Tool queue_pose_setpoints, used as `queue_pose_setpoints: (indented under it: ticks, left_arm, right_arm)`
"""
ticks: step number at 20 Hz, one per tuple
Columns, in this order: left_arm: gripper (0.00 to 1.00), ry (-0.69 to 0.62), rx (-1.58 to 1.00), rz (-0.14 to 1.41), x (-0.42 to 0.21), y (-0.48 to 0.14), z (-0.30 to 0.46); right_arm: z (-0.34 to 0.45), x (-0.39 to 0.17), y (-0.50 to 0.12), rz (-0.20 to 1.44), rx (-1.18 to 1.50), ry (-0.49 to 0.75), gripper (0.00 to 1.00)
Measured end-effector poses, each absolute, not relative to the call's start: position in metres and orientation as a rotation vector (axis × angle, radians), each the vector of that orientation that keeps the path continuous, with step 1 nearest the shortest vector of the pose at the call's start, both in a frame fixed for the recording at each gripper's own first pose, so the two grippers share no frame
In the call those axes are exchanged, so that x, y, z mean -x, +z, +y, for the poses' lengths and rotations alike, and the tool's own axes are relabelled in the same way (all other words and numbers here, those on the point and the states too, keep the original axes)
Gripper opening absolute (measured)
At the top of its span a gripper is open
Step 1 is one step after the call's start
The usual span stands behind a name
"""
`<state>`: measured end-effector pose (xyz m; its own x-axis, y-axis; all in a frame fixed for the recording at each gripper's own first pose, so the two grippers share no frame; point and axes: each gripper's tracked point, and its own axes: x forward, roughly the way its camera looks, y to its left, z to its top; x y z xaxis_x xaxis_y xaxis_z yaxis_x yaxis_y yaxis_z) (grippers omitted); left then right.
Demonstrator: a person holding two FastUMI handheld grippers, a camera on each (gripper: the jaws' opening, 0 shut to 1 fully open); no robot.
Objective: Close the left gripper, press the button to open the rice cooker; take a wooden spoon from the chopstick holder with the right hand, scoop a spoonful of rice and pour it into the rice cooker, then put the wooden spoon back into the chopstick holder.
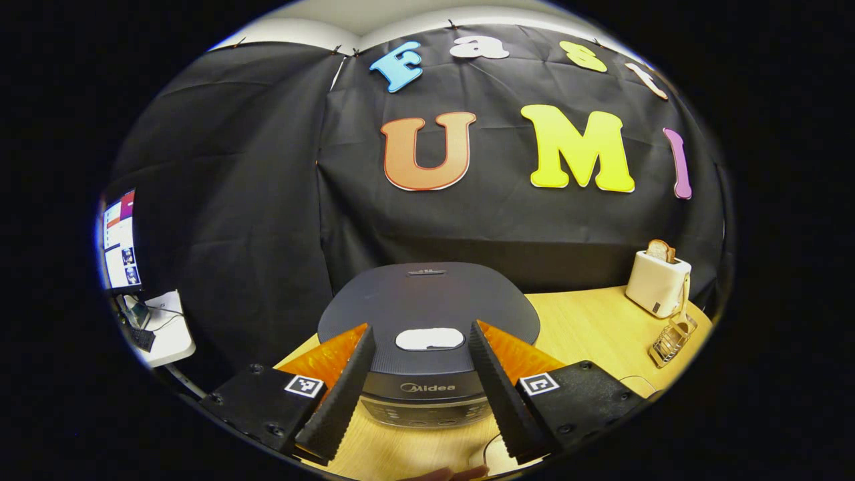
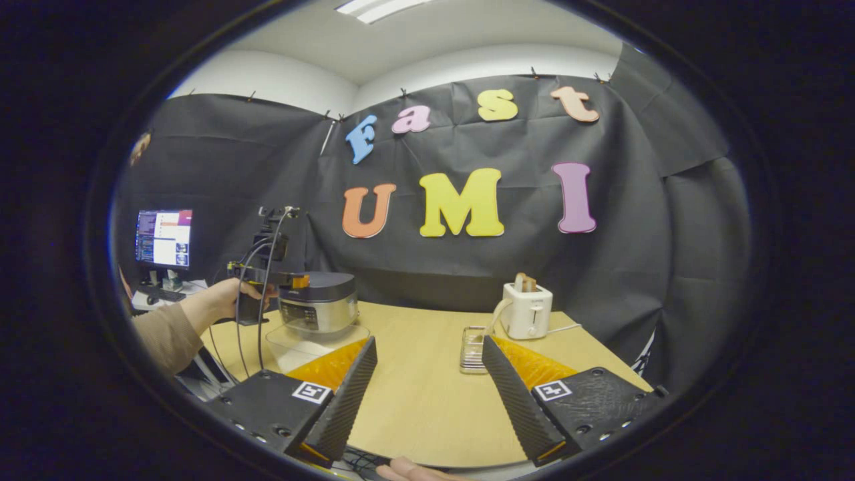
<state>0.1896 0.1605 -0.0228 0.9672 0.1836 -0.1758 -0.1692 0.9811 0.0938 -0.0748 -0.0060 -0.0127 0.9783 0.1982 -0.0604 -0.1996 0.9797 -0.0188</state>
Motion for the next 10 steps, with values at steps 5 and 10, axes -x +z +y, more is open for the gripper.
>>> queue_pose_setpoints:
  ticks: [5, 10]
  left_arm:
    - [0.90, 0.188, -0.075, 0.191, -0.174, -0.023, 0.155]
    - [0.89, 0.127, -0.065, 0.148, -0.120, 0.008, 0.120]
  right_arm:
    - [-0.005, 0.077, -0.009, 0.051, 0.041, 0.187, 0.94]
    - [-0.003, 0.072, 0.001, 0.040, 0.045, 0.172, 0.95]
